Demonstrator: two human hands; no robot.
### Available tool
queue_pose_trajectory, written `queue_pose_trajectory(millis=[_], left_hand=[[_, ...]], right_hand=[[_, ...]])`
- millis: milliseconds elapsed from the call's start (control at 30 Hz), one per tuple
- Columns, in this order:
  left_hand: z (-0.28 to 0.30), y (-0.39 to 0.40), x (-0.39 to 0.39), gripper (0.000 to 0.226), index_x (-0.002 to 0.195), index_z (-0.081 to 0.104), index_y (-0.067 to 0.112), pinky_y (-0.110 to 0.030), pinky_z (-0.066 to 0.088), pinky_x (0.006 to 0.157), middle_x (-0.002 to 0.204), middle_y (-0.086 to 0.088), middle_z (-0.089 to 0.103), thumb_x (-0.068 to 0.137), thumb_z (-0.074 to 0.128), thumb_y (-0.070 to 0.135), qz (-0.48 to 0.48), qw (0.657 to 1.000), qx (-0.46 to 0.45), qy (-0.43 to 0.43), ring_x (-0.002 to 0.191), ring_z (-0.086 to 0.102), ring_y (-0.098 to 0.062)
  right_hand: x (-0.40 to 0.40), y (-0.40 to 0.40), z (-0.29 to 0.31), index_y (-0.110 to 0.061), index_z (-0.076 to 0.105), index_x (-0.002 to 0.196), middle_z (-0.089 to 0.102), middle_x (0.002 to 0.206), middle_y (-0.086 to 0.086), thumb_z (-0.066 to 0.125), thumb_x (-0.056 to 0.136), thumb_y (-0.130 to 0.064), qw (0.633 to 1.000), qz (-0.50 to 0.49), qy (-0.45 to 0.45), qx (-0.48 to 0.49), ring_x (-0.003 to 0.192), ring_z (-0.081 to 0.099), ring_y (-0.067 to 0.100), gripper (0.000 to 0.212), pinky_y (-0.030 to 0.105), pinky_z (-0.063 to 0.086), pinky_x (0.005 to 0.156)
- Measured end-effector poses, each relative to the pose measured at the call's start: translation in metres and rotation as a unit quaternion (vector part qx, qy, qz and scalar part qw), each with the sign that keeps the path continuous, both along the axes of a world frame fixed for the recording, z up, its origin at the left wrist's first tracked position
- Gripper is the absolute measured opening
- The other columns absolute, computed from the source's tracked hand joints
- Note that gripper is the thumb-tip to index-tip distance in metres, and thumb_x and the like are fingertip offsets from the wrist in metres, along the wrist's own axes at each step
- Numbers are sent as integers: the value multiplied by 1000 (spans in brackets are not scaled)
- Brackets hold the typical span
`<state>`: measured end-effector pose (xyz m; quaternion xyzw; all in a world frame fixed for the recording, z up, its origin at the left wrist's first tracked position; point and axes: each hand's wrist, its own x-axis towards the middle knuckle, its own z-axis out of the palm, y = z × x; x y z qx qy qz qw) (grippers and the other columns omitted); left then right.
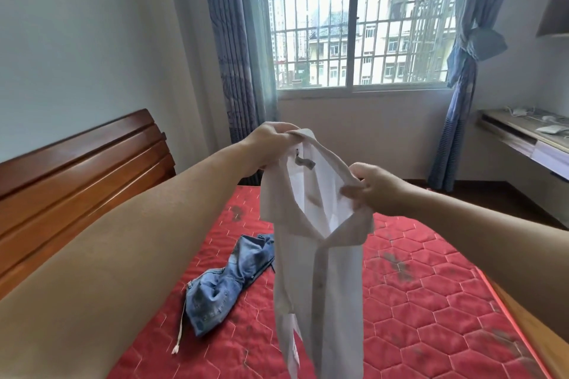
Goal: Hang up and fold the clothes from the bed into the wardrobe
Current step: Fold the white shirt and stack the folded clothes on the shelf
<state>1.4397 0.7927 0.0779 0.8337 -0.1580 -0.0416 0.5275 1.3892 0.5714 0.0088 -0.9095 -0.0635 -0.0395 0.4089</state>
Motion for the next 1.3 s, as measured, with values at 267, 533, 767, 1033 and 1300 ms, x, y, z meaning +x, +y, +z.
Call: queue_pose_trajectory(millis=[267,533,767,1033,1300], left_hand=[[-30,15,9,37,93,62,28,-28,48,62,91,5,55,77,54,-4,-50,909,364,-198,84,58,-20],[-52,7,15,24,95,72,16,-26,43,62,85,-3,72,85,52,8,-26,963,247,105,70,65,-17],[-48,-15,15,21,96,70,12,-31,59,67,81,-5,66,94,52,2,-65,985,-44,154,66,62,-17],[-24,-24,4,44,109,60,20,-17,42,49,86,0,62,73,52,-6,-154,908,389,2,65,56,-15],[-26,-26,12,33,82,65,18,-22,35,46,77,-3,60,78,39,-3,5,933,346,-95,58,50,-17]], right_hand=[[8,-35,50,-29,45,62,64,84,6,51,94,-38,925,-101,-148,-334,77,61,33,33,41,52,71],[-4,-46,61,-23,68,82,66,88,4,65,87,-29,955,-91,-36,-281,81,61,26,9,35,53,69],[-16,-72,63,-7,70,88,65,71,9,62,91,-21,963,-77,203,-158,57,62,19,17,27,51,50],[-17,-90,51,-5,68,74,62,74,10,64,73,-27,988,-139,43,-50,71,56,24,22,38,50,67],[-13,-84,43,-22,57,69,60,75,0,53,79,-13,955,-76,27,-285,72,57,23,15,33,50,64]])
